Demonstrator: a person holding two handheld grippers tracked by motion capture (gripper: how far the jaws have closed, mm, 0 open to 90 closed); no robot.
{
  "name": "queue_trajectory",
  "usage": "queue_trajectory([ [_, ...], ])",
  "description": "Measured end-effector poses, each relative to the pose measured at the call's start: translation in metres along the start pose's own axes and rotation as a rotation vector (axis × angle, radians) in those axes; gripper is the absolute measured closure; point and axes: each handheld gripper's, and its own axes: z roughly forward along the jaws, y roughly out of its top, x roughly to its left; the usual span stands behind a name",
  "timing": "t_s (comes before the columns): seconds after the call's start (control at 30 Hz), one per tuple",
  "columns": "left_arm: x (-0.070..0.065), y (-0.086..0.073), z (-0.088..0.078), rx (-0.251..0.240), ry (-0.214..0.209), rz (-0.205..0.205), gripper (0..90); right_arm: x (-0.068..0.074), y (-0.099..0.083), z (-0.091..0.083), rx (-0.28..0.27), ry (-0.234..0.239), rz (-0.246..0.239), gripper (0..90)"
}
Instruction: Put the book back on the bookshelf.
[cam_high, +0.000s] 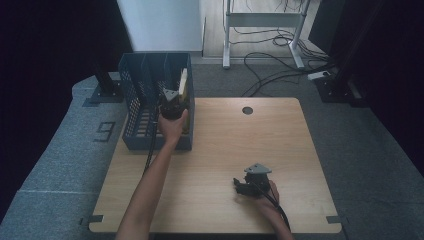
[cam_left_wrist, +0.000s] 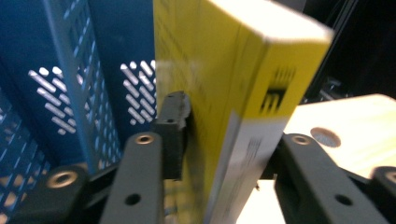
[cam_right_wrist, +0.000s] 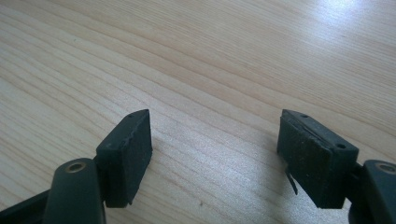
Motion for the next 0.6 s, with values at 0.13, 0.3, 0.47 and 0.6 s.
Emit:
queue_trajectory([
  [0.13,0.000,0.001,-0.001,0.007,0.018,0.014,69.6,0.000,0.000,0.000,0.000,-0.001,0.000,26.0],
  [0.3,-0.003,0.003,0.005,-0.006,0.053,0.007,74.7,0.000,0.000,0.000,0.000,-0.001,0.000,26.0],
  [0.47,-0.003,0.006,0.011,-0.003,0.076,-0.018,74.8,0.000,0.000,0.000,0.000,-0.001,0.000,26.0],
  [0.6,-0.005,0.007,0.016,-0.011,0.081,-0.029,74.4,0.000,0.000,0.000,-0.001,-0.001,0.001,26.1],
])
